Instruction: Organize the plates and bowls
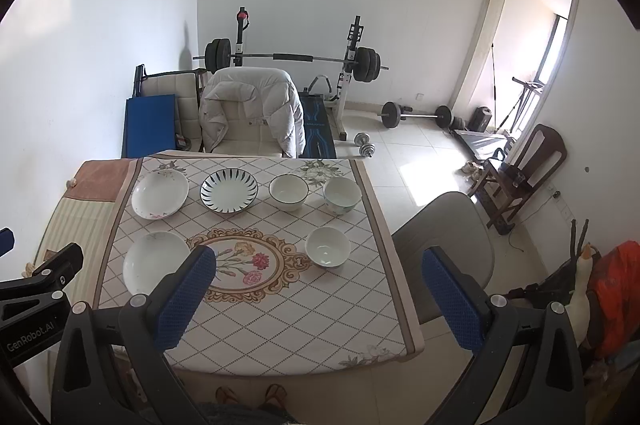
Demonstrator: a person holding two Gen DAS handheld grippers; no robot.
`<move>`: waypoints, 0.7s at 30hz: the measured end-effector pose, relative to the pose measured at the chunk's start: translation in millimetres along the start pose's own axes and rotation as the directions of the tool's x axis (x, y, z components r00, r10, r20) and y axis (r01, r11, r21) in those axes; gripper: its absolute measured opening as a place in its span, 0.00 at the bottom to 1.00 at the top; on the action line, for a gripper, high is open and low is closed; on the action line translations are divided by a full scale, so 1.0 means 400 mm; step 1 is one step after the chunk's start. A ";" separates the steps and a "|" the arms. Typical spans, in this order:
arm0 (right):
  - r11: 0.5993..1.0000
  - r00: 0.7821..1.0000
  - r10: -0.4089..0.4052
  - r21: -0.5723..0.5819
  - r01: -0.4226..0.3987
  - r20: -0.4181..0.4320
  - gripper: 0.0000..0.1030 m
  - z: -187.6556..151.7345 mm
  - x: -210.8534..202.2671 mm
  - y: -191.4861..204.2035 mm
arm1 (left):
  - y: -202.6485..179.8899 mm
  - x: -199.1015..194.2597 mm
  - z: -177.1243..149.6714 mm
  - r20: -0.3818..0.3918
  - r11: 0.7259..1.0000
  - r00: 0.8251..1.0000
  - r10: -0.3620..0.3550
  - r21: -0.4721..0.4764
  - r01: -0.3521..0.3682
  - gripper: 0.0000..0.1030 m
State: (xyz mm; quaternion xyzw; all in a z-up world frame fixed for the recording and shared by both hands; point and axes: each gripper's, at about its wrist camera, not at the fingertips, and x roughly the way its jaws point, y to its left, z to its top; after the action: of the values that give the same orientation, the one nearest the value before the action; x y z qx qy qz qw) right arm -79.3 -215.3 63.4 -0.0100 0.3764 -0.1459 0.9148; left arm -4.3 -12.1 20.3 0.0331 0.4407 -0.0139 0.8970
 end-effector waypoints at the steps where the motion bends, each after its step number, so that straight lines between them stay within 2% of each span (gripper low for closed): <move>1: 1.000 1.000 0.001 0.000 -0.001 -0.001 1.00 -0.001 0.002 0.000 | 0.000 0.000 0.001 0.000 1.000 1.000 0.001 0.000 -0.001 0.98; 17: 1.000 1.000 0.013 0.002 -0.013 -0.005 1.00 0.006 0.030 0.012 | 0.002 0.019 0.009 0.008 1.000 1.000 0.009 0.001 -0.009 0.98; 21: 0.999 1.000 0.008 0.033 -0.007 -0.007 1.00 0.009 0.061 -0.002 | 0.013 0.042 0.011 0.004 1.000 1.000 0.006 -0.028 -0.006 0.98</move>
State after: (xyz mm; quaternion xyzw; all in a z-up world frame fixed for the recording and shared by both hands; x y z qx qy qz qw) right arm -60.5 -223.0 49.3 0.0070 0.3771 -0.1488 0.9141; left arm 9.7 -7.3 10.0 0.0216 0.4389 -0.0050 0.8983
